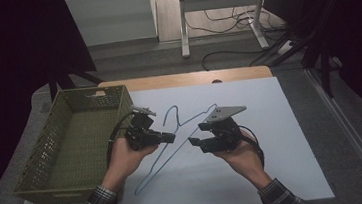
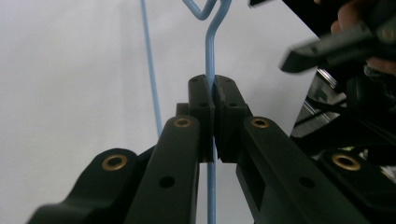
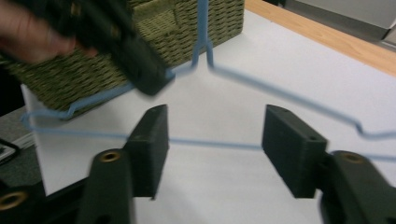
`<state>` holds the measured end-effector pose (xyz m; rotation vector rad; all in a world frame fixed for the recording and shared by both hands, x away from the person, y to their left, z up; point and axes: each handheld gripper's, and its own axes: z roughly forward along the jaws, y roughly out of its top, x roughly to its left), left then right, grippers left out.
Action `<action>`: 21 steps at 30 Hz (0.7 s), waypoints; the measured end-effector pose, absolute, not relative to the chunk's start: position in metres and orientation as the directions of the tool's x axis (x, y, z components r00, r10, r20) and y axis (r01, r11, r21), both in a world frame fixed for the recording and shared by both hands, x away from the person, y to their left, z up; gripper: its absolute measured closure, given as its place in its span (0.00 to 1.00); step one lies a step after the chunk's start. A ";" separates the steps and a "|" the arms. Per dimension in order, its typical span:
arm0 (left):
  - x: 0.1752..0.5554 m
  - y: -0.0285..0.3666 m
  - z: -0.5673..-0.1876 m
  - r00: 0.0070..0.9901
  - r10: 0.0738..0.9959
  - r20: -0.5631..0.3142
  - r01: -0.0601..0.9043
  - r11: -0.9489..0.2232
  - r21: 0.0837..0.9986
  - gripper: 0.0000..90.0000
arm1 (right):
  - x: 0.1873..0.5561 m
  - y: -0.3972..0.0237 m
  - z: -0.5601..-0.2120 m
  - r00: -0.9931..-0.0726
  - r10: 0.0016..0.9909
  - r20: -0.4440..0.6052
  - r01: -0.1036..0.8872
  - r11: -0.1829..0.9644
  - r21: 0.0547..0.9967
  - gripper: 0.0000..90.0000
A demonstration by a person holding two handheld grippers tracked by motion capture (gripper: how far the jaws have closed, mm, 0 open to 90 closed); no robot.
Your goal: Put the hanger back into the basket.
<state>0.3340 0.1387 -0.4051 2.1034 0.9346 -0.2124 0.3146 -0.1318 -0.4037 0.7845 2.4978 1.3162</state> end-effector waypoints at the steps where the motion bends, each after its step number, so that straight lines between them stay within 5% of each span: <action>1: 0.334 0.142 -0.402 0.712 0.549 -0.438 0.684 -0.398 0.612 0.97 | 0.313 -0.134 -0.404 -0.837 0.544 0.063 0.360 0.460 0.811 0.37; 9: 0.327 0.166 -0.378 0.702 0.564 -0.434 0.684 -0.364 0.633 0.97 | 0.301 -0.158 -0.404 -0.833 0.543 0.104 0.385 0.435 0.814 0.16; 21: 0.323 0.199 -0.344 0.683 0.612 -0.400 0.677 -0.324 0.660 0.97 | 0.289 -0.191 -0.401 -0.811 0.578 0.093 0.393 0.419 0.818 0.05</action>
